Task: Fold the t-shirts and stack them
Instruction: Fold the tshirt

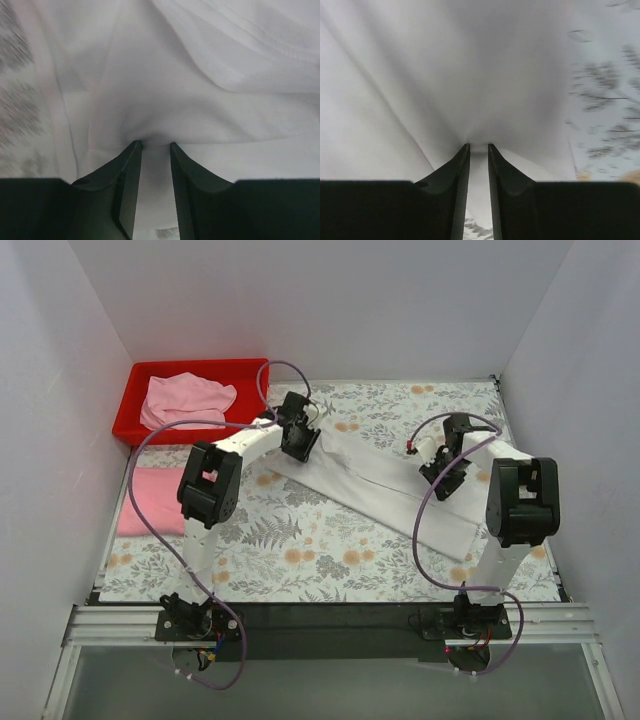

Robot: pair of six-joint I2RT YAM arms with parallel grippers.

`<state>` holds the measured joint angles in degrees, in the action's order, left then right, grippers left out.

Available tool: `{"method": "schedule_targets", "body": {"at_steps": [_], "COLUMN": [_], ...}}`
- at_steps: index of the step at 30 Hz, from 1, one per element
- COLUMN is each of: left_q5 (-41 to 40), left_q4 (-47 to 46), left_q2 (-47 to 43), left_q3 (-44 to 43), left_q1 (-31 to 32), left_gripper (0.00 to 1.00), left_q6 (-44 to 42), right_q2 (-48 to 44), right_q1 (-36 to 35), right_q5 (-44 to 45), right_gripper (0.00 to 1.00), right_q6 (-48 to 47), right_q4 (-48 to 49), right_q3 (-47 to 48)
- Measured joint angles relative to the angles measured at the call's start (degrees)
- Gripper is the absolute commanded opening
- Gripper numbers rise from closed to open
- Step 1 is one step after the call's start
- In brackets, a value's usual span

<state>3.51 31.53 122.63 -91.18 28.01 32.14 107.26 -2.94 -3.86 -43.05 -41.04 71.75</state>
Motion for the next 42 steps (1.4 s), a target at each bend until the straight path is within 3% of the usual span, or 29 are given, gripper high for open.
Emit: {"method": "schedule_targets", "body": {"at_steps": [3,7,11,19,23,28,42], "left_q5": [0.26,0.79,3.23,9.22,10.27,8.68,3.69], "left_q4": [-0.92,-0.52,-1.77,-3.15,-3.32,-3.1,-3.72], "left_q2": [9.53,16.7,13.79,-0.55,-2.89,0.42,16.92], "left_q3": [-14.34,-28.2,-27.8,-13.14,-9.6,-10.51,-25.27], "left_q1": [-3.02,-5.09,-5.05,-3.41,-2.64,-2.08,-0.66], "left_gripper": [0.3,0.32,0.32,0.31,0.3,0.28,0.28], "left_q6": [-2.71,-3.04,-0.74,3.78,4.55,4.74,5.2], "right_q2": [-5.62,-14.73,-16.04,-6.97,-5.49,-6.36,-10.93], "right_q1": [-1.22,-3.89,-3.85,-5.53,-6.99,-8.76,-13.73], "right_q5": [-7.02,-14.01,-14.34,-10.67,-8.57,-6.88,-5.7], "right_gripper": [0.35,0.33,0.28,0.18,0.15,0.14,0.14], "right_q6": [-1.9,-3.48,-4.42,-4.7,-4.55,-4.37,-3.34], "right_q4": [-4.81,-10.23,-10.58,-9.4,-7.98,-6.45,-5.25], "right_q3": [-5.16,-5.62,-2.19,-2.71,-5.44,-8.96,-14.38]}}
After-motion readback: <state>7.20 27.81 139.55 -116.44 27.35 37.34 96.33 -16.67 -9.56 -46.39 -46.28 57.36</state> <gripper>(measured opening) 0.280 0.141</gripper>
